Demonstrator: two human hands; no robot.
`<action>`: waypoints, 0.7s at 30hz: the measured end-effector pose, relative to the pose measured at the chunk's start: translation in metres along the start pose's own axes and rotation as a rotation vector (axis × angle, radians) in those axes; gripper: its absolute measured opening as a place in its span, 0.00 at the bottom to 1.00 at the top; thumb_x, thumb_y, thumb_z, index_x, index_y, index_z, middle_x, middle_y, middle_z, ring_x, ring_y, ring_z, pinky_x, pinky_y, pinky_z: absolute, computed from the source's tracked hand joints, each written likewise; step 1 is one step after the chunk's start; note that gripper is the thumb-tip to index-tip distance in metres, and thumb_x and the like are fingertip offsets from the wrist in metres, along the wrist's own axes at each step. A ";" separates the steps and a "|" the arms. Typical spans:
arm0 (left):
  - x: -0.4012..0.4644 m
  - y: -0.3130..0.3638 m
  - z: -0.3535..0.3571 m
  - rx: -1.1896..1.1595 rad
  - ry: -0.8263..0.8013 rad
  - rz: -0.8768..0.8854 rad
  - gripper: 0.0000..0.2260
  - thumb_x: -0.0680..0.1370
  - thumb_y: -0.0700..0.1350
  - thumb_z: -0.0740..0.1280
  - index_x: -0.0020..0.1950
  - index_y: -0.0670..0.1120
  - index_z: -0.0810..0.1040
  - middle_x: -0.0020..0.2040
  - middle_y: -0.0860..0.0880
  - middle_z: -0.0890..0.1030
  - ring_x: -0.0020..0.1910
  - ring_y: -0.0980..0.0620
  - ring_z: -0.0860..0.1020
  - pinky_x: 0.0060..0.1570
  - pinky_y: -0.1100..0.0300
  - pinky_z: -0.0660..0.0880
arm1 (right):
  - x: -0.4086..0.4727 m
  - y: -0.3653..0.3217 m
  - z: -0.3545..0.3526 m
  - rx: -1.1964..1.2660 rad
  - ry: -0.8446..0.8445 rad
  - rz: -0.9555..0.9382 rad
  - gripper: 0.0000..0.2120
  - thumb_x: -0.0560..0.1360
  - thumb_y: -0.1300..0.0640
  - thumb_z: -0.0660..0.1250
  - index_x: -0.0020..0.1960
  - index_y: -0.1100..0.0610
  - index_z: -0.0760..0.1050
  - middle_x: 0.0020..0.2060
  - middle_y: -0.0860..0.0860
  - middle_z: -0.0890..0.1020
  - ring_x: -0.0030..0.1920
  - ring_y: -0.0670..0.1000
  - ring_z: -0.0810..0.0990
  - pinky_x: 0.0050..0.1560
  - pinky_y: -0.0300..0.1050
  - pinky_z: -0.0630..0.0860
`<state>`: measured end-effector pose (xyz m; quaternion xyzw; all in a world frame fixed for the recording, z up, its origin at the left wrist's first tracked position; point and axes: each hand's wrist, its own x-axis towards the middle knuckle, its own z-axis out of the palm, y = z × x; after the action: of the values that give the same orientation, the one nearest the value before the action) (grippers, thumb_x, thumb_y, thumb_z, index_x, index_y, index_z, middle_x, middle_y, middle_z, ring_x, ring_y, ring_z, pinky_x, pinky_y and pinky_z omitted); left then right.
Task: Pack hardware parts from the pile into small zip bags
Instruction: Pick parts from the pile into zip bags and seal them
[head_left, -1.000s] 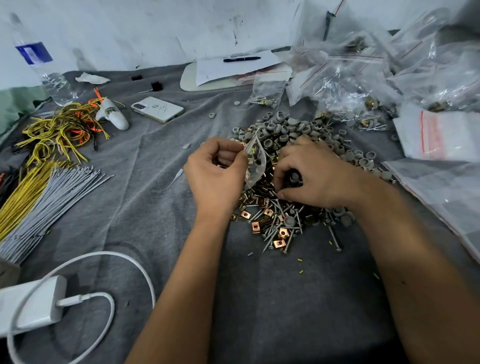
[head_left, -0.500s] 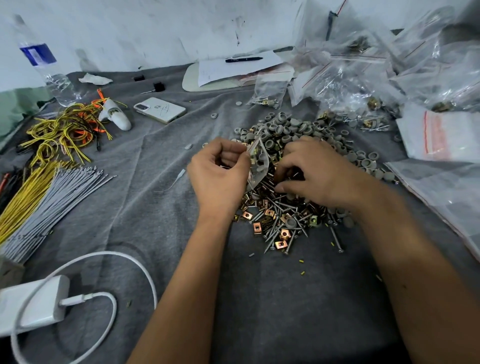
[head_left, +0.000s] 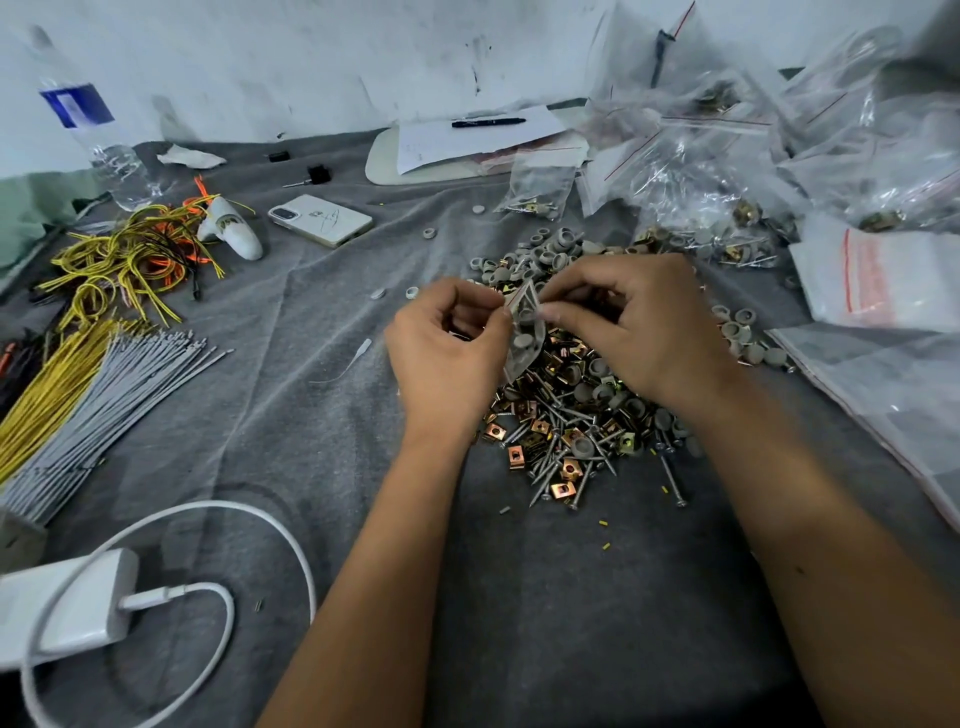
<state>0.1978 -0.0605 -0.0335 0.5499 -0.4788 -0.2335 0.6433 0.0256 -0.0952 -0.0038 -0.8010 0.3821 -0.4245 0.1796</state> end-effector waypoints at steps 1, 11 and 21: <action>0.000 0.000 0.000 0.000 -0.001 -0.001 0.05 0.72 0.36 0.74 0.43 0.45 0.84 0.32 0.54 0.80 0.33 0.54 0.76 0.33 0.55 0.74 | 0.000 -0.002 0.002 -0.003 -0.023 -0.014 0.07 0.74 0.55 0.77 0.52 0.51 0.86 0.43 0.41 0.85 0.45 0.38 0.83 0.49 0.31 0.77; 0.003 0.001 -0.002 -0.015 0.035 -0.008 0.06 0.73 0.33 0.74 0.43 0.43 0.85 0.32 0.54 0.78 0.32 0.55 0.73 0.34 0.61 0.72 | -0.001 0.001 -0.003 0.088 -0.002 0.030 0.07 0.73 0.58 0.79 0.50 0.54 0.86 0.42 0.43 0.86 0.43 0.43 0.85 0.47 0.43 0.83; 0.004 0.000 -0.002 -0.031 0.054 -0.014 0.06 0.73 0.31 0.73 0.43 0.42 0.84 0.32 0.53 0.75 0.32 0.56 0.71 0.33 0.63 0.71 | -0.001 0.005 -0.030 -0.091 -0.839 0.118 0.13 0.63 0.38 0.80 0.46 0.32 0.83 0.48 0.33 0.78 0.54 0.37 0.75 0.57 0.44 0.74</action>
<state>0.2012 -0.0623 -0.0319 0.5495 -0.4536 -0.2302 0.6628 -0.0013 -0.0966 0.0098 -0.8881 0.3394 -0.0335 0.3082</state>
